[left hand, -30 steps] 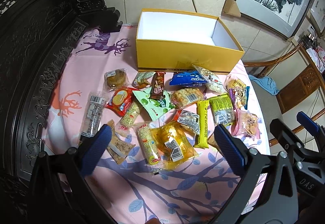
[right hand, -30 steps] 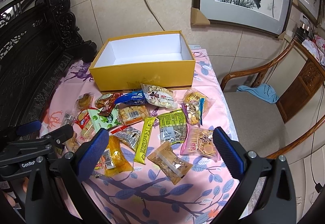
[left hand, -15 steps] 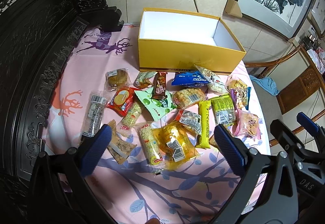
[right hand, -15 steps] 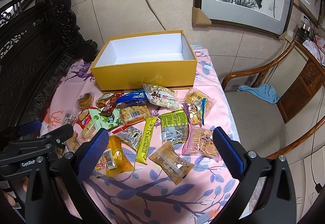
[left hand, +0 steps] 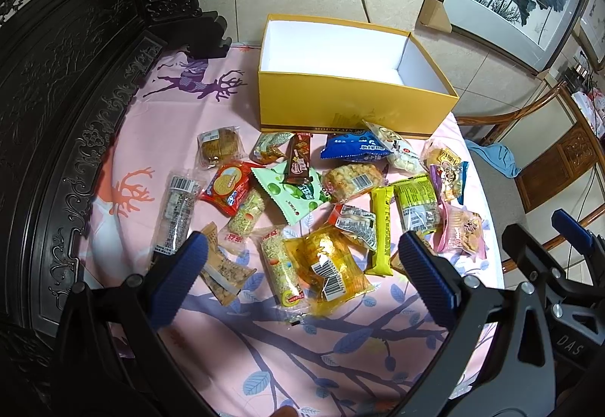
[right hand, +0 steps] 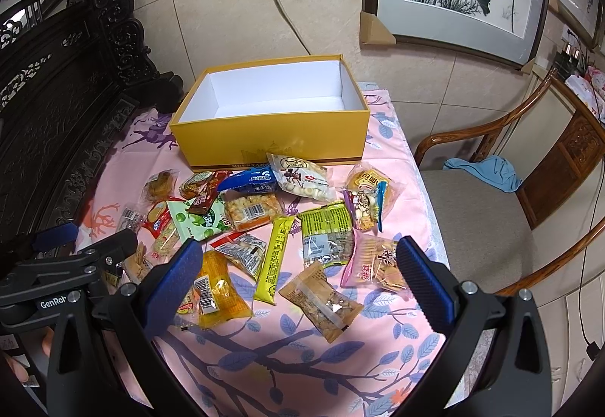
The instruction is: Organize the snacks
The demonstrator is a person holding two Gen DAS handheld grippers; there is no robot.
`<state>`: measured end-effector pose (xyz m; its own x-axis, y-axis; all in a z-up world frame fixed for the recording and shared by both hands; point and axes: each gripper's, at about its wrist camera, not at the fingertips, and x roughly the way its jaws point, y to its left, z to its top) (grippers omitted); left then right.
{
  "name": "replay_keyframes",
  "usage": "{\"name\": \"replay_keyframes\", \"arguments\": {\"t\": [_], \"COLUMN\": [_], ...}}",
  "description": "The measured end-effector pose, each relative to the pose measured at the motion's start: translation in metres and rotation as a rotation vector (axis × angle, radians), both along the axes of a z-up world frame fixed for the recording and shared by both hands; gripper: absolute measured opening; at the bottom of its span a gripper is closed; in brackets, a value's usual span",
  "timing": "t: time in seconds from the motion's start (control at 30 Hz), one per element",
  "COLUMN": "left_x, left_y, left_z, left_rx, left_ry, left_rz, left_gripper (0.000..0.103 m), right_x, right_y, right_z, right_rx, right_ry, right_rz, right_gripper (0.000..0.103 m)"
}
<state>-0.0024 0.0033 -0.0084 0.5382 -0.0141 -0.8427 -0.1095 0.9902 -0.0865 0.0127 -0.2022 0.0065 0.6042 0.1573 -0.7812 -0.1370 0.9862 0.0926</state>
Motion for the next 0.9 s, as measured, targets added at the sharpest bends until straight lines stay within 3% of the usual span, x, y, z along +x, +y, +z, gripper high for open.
{"name": "replay_keyframes", "arguments": {"t": [0.9], "left_x": [0.0029], "left_y": [0.0009], "left_z": [-0.0057], "left_rx": [-0.002], "left_ry": [0.029], "left_rz": [0.005], "left_gripper": [0.101], "right_x": [-0.0012], "right_y": [0.0011], "right_z": [-0.0063], "right_rx": [0.006], "right_ry": [0.015], "right_rz": [0.004], "right_gripper": [0.102]}}
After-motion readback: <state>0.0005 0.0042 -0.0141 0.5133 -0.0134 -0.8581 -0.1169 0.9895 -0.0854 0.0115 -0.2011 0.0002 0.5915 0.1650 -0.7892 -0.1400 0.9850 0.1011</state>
